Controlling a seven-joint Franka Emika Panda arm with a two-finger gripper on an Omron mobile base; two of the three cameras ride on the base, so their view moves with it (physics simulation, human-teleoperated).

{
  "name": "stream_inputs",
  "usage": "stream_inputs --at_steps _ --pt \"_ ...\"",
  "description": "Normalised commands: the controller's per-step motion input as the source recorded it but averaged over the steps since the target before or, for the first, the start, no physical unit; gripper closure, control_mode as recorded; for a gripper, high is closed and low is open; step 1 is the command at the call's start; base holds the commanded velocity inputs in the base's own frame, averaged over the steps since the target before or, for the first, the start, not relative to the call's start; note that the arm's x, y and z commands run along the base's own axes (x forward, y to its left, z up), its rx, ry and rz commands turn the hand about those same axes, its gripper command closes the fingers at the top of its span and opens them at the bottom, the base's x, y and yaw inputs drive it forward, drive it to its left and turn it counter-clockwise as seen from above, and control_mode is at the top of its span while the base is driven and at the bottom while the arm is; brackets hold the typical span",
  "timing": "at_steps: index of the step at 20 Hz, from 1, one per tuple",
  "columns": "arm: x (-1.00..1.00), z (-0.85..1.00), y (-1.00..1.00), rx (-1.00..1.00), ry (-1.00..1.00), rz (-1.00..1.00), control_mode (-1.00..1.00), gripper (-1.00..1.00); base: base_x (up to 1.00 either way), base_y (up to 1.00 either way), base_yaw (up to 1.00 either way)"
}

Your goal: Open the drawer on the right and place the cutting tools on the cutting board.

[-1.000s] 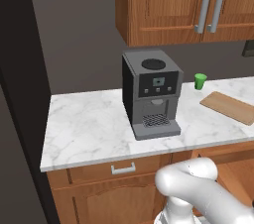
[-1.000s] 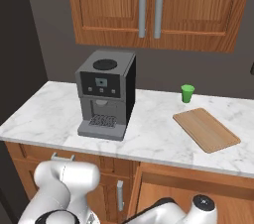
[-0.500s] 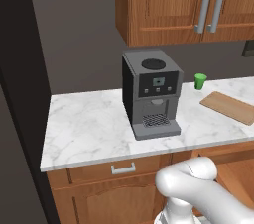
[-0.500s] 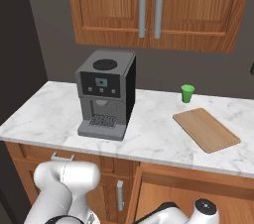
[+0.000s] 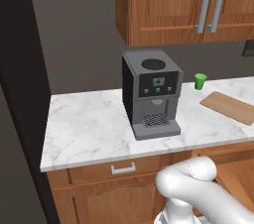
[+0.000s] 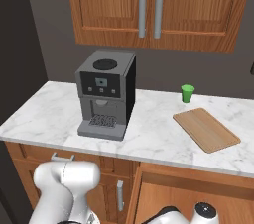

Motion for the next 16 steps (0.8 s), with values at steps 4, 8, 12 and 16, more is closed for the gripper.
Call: stream_inputs --at_steps 4,8,12,16 --pt "0.00 -0.15 -0.12 0.00 0.00 0.09 -1.00 -1.00 0.00 0.00 0.00" --pt "-0.01 -0.14 -0.19 0.00 0.00 0.08 -1.00 -1.00 0.00 0.00 0.00" --pt "-0.10 -0.21 -0.11 0.00 0.02 0.07 -1.00 -1.00 0.00 0.00 0.00" --pt "-0.27 -0.22 0.00 0.00 0.06 0.04 -1.00 1.00 0.00 0.00 0.00"
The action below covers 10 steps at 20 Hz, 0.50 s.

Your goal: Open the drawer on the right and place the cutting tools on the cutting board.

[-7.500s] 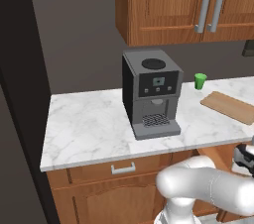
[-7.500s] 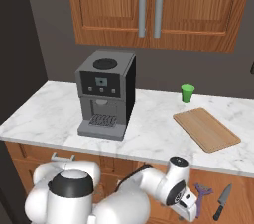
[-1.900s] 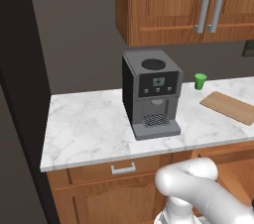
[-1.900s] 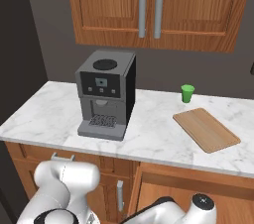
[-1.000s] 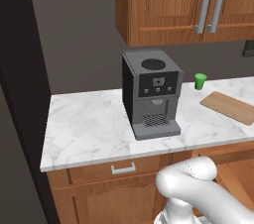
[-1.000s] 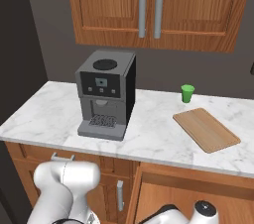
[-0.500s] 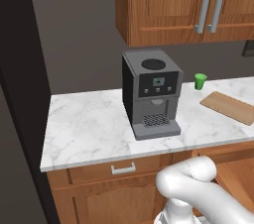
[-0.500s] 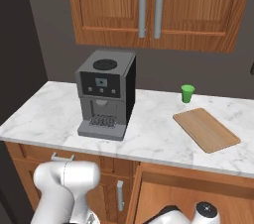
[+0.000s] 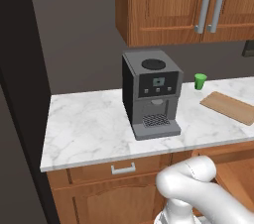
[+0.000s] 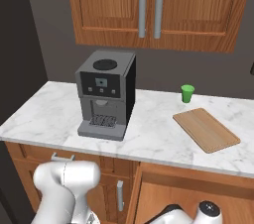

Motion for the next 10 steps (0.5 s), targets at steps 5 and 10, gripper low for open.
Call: stream_inputs --at_steps 5,10 --pt "-0.44 -0.06 0.00 -0.01 0.01 0.00 -1.00 1.00 0.00 0.00 0.00" --pt "-0.36 0.26 0.14 -0.02 -0.02 -0.01 -1.00 1.00 0.00 0.00 0.00"
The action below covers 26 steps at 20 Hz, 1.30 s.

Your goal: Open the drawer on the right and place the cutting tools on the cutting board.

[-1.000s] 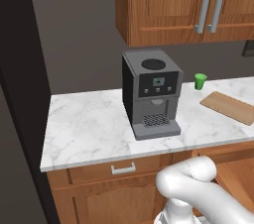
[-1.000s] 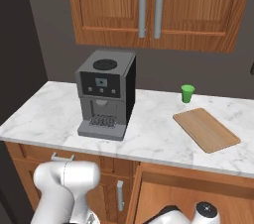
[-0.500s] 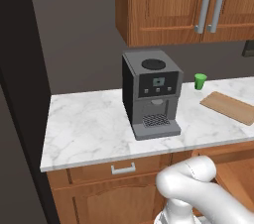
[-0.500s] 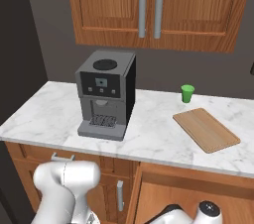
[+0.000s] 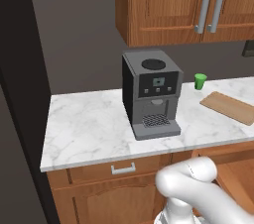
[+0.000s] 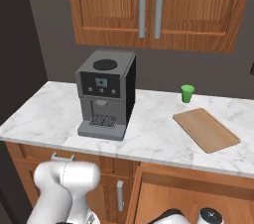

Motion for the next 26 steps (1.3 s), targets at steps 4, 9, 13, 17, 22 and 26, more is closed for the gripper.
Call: stream_inputs --at_steps 4,9,13,17,22,26 --pt "-0.03 0.93 0.42 0.00 -0.12 -0.02 -1.00 1.00 0.00 0.00 0.00" --pt "0.00 1.00 0.42 -0.01 -0.13 -0.02 -1.00 1.00 0.00 0.00 0.00" --pt "0.00 1.00 0.40 -0.03 -0.07 -0.03 -1.00 1.00 0.00 0.00 0.00" --pt "0.02 1.00 0.47 -0.06 0.00 -0.03 -1.00 1.00 0.00 0.00 0.00" --pt "0.14 1.00 0.48 -0.08 0.02 -0.03 -1.00 1.00 0.00 0.00 0.00" --pt "0.29 1.00 0.38 -0.09 0.05 -0.04 -1.00 1.00 0.00 0.00 0.00"
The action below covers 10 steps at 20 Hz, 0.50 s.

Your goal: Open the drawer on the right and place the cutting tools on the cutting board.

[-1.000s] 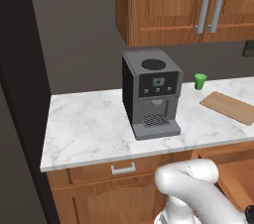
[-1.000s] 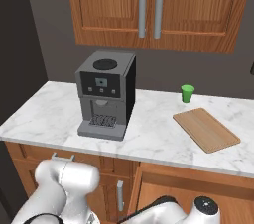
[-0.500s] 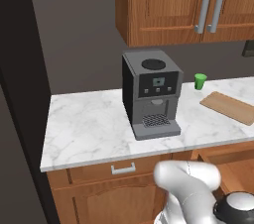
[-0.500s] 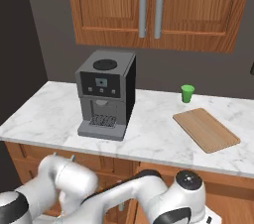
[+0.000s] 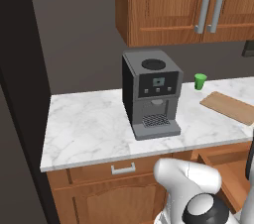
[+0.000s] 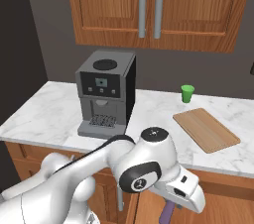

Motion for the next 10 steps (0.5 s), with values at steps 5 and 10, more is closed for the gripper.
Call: stream_inputs --at_steps 5,10 --pt "0.61 0.86 0.33 -0.07 0.08 -0.04 -1.00 1.00 0.00 0.00 0.00" --pt "0.97 0.60 0.21 0.01 0.07 0.00 -1.00 1.00 0.00 0.00 0.00"
